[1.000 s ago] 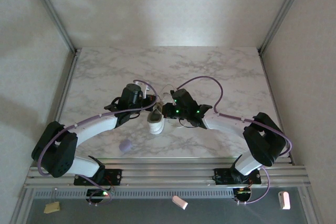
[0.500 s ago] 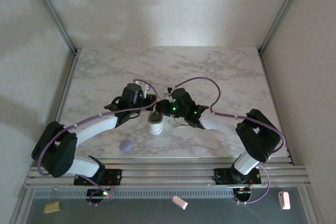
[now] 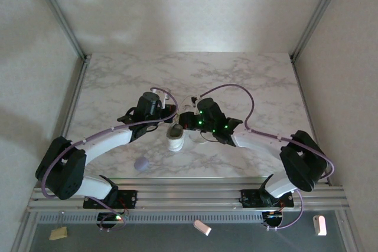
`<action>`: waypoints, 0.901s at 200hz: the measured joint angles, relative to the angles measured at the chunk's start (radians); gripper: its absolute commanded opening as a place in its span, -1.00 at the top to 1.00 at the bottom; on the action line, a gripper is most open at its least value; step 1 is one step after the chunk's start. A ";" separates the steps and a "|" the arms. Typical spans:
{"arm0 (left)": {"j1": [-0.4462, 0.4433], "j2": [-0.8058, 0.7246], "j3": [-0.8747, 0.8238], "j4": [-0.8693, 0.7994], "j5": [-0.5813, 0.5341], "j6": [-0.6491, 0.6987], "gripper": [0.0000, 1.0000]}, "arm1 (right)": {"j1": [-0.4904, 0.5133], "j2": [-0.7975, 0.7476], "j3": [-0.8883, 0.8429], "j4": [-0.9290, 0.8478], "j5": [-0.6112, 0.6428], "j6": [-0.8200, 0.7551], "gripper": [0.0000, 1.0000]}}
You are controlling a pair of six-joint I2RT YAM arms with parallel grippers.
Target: Tie the shoes
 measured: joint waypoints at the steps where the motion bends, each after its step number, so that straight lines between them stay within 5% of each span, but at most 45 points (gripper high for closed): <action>1: 0.000 0.000 0.000 0.000 0.000 0.000 1.00 | 0.000 -0.002 0.000 -0.007 0.001 -0.003 1.00; 90: 0.000 -0.008 -0.006 0.002 0.051 0.027 1.00 | -0.046 -0.024 0.092 -0.310 0.052 -0.222 1.00; 180: -0.026 -0.003 -0.012 0.001 0.093 0.051 1.00 | -0.089 0.077 0.135 -0.330 0.133 -0.378 1.00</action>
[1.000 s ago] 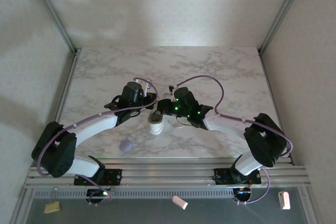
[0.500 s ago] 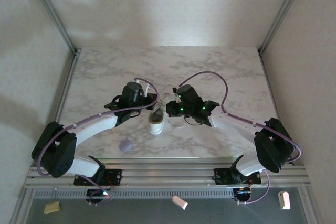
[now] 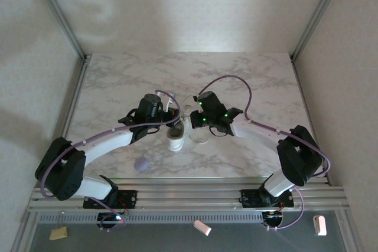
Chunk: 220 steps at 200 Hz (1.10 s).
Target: Tie the shoes
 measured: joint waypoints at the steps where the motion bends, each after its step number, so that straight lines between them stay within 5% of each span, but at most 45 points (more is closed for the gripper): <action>1: 0.000 0.001 0.000 0.000 -0.001 0.000 1.00 | 0.000 0.001 0.000 0.001 0.001 0.000 1.00; 140: -0.026 0.057 0.001 0.018 -0.027 -0.030 1.00 | -0.039 0.163 0.025 0.146 -0.038 -0.003 1.00; 220: -0.026 0.057 0.007 0.017 -0.039 -0.029 1.00 | -0.100 0.172 0.013 0.180 -0.262 -0.038 1.00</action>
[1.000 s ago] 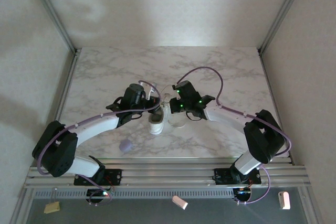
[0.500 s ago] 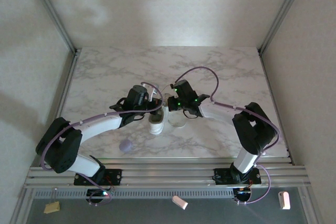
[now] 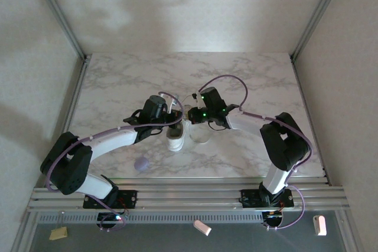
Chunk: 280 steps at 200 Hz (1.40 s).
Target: Tie the shoes
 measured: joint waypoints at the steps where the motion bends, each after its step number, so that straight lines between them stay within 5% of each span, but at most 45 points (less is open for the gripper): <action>1: 0.000 0.000 0.000 0.000 0.000 0.000 1.00 | -0.001 0.000 0.000 0.001 -0.002 0.000 1.00; 170: 0.000 -0.008 0.012 -0.031 -0.014 0.010 1.00 | 0.095 -0.082 -0.146 0.095 -0.082 0.039 1.00; 280: -0.002 -0.165 -0.125 -0.025 0.002 -0.021 1.00 | 0.098 -0.138 -0.163 0.073 0.013 0.047 1.00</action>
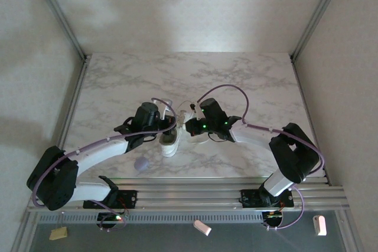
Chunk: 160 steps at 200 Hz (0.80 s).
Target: Tie the shoes
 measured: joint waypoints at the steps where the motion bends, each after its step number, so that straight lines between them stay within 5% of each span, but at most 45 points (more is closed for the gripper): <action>1: 0.000 0.000 -0.001 0.000 0.000 0.000 1.00 | 0.000 0.002 0.000 0.000 0.000 0.000 1.00; 160: -0.018 0.001 -0.006 0.024 0.010 -0.034 1.00 | 0.007 -0.077 0.011 -0.047 0.058 0.013 0.39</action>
